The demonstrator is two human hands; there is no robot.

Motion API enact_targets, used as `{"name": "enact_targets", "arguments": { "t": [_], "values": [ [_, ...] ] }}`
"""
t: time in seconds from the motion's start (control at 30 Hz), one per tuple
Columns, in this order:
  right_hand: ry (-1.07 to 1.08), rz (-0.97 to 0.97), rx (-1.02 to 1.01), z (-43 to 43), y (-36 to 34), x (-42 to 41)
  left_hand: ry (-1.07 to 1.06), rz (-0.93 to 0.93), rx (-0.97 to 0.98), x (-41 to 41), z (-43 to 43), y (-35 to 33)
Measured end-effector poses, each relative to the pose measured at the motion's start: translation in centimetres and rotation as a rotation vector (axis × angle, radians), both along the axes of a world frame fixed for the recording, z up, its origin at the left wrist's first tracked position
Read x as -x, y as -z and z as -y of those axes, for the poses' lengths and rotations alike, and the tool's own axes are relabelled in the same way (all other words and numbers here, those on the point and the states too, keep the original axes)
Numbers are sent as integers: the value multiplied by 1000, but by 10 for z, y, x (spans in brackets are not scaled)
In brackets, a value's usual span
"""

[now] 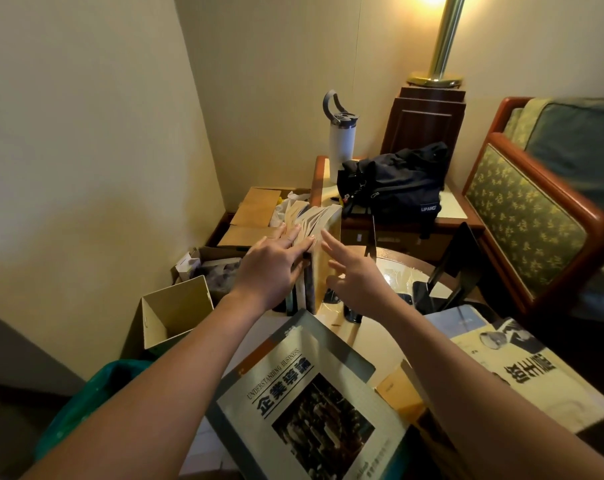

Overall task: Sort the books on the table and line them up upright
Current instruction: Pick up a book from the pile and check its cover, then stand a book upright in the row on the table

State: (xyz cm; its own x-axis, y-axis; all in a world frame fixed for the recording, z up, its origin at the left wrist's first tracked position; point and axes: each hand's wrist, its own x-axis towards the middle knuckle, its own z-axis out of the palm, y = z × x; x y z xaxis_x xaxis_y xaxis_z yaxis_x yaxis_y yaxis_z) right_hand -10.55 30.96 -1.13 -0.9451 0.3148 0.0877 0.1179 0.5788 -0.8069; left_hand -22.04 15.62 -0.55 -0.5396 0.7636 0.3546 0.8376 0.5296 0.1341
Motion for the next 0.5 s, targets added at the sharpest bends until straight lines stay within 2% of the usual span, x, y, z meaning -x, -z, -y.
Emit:
{"name": "enact_targets", "arguments": {
  "t": [0.3, 0.5],
  "values": [
    [32, -6, -69, -2, 0, -73, -21, -76, 204, -23, -19, -5],
    [105, 11, -116, -14, 0, -129, -14, -87, 132, -61, -14, -2]
  ]
}}
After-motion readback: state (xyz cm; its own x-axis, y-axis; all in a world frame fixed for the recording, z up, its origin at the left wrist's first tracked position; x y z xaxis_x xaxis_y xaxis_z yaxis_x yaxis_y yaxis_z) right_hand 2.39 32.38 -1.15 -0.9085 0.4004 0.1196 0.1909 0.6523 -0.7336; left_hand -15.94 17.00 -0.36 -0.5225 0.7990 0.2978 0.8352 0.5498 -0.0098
